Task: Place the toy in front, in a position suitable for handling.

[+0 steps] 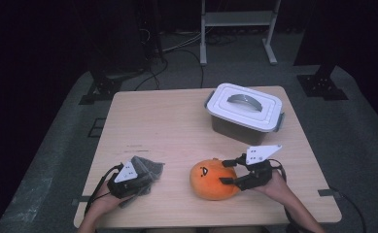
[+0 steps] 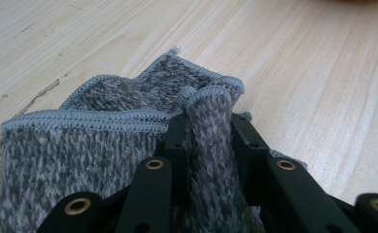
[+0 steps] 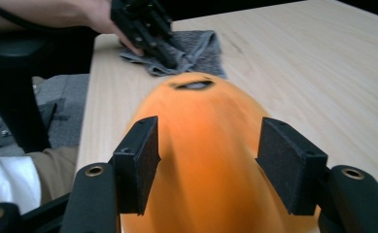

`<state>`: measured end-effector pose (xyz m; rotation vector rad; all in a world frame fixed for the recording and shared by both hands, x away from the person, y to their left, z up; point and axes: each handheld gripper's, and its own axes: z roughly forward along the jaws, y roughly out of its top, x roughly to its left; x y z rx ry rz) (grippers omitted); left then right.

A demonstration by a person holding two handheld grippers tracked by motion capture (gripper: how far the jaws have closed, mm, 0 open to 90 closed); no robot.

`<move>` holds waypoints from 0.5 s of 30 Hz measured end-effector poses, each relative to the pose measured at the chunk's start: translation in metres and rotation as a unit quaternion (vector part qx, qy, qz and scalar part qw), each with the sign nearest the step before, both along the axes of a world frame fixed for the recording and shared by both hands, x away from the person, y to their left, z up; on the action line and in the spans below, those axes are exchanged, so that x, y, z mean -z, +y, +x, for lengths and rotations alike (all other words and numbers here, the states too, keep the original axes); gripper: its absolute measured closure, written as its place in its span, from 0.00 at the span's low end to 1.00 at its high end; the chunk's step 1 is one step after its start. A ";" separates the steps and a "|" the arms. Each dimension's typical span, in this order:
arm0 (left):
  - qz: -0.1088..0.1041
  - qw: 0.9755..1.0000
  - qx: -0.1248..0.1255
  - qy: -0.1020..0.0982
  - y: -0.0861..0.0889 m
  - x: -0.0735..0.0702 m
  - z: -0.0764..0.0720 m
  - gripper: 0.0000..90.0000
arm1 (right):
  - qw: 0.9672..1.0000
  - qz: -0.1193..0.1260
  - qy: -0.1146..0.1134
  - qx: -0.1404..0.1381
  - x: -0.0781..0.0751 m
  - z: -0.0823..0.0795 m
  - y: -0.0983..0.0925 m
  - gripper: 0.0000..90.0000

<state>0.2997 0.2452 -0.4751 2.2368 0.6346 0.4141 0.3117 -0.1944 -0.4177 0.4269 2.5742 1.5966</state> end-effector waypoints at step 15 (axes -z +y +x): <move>-0.190 0.977 0.089 -0.047 -0.043 -0.075 -0.008 0.83 | 1.000 -0.015 0.015 -0.020 0.018 -0.001 0.014 0.49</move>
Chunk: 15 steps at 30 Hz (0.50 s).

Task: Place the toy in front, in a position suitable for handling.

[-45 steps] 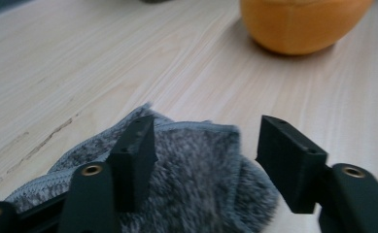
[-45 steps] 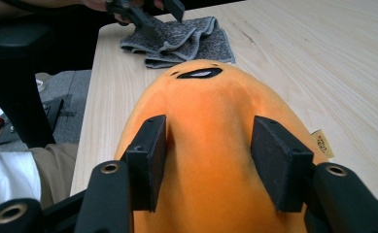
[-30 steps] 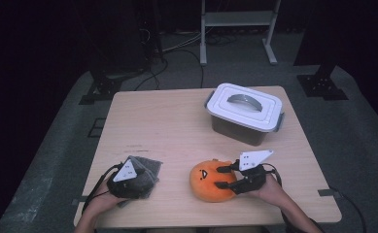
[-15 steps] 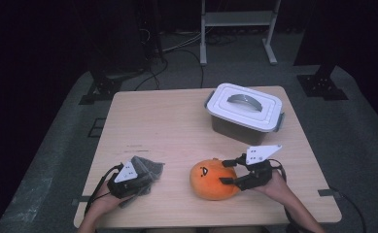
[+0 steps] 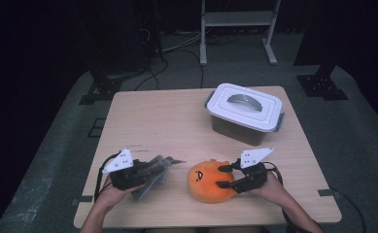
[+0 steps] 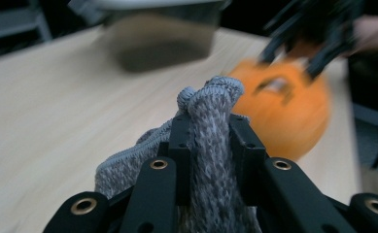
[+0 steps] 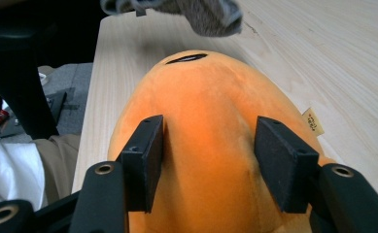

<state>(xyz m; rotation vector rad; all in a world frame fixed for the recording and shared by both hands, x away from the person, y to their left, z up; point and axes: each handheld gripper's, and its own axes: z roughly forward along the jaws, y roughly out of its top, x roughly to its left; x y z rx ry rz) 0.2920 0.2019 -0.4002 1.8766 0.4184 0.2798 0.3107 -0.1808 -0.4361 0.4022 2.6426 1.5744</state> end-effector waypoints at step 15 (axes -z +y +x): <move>0.082 0.988 0.132 0.002 -0.091 0.009 -0.001 0.80 | 1.000 -0.014 -0.020 0.008 -0.008 -0.007 -0.019 0.38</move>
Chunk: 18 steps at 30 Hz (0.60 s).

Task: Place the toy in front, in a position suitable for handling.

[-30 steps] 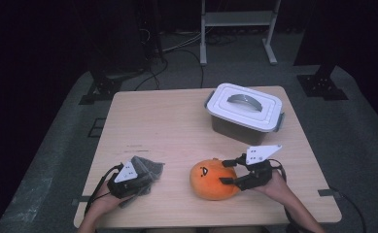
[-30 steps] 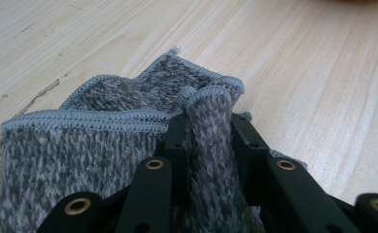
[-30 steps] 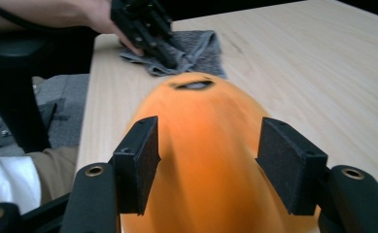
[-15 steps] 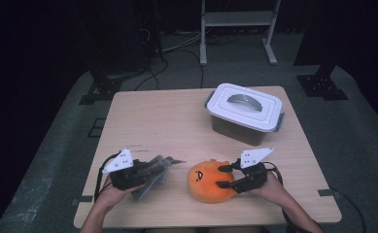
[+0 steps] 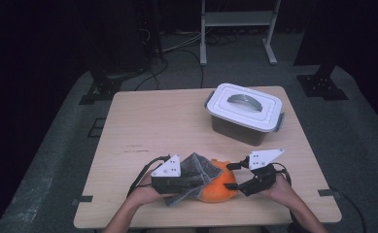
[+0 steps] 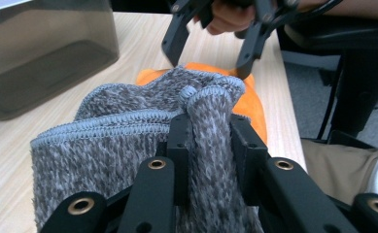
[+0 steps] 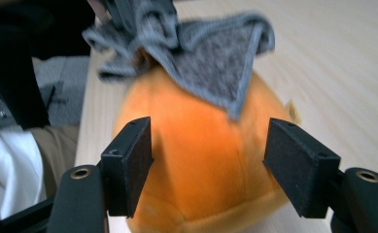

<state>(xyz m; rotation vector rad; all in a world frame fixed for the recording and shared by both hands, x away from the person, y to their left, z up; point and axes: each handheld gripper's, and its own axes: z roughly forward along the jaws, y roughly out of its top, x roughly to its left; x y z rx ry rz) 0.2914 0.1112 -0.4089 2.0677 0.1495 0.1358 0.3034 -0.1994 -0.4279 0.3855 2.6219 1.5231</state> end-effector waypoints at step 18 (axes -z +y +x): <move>0.038 0.999 -0.009 -0.006 -0.013 0.003 0.004 0.65 | 1.000 -0.021 -0.016 -0.014 0.010 -0.008 0.021 0.51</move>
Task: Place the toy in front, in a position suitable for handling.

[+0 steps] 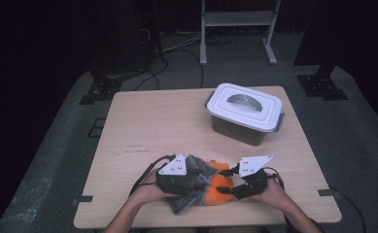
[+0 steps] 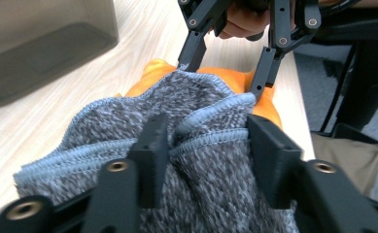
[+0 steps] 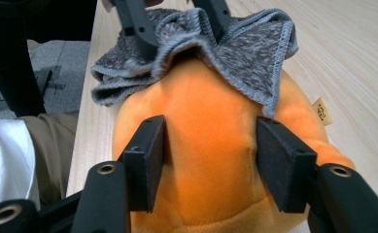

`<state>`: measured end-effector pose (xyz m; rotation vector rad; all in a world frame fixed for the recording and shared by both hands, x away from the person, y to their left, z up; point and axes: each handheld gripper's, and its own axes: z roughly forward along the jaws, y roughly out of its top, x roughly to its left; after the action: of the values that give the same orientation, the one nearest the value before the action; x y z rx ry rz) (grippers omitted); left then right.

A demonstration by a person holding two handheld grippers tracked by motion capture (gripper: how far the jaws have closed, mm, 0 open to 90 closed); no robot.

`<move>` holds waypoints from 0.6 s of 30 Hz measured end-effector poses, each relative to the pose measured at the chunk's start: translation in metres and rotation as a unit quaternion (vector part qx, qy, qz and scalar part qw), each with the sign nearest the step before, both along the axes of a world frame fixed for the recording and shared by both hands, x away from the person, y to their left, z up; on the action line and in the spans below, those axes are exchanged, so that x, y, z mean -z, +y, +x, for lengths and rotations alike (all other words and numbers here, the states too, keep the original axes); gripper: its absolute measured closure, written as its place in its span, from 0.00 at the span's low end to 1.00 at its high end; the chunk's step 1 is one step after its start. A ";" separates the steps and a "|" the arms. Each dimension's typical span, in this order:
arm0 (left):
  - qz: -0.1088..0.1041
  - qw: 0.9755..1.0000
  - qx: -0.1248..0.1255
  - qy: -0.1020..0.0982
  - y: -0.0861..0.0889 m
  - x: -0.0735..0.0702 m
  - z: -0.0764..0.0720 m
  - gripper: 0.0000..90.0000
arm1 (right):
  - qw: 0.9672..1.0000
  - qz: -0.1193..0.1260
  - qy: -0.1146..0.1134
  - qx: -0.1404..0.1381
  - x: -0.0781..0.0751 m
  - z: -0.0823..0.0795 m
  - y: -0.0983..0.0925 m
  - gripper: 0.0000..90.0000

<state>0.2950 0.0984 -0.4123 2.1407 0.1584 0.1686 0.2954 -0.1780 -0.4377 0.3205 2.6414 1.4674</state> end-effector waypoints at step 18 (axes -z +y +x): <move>0.006 1.000 -0.015 -0.013 0.025 -0.001 0.004 0.87 | 1.000 -0.003 -0.007 0.000 0.003 0.000 -0.003 0.59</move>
<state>0.2986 0.1233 -0.4110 2.1469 0.1749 0.2155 0.2956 -0.1806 -0.4404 0.3084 2.6341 1.4565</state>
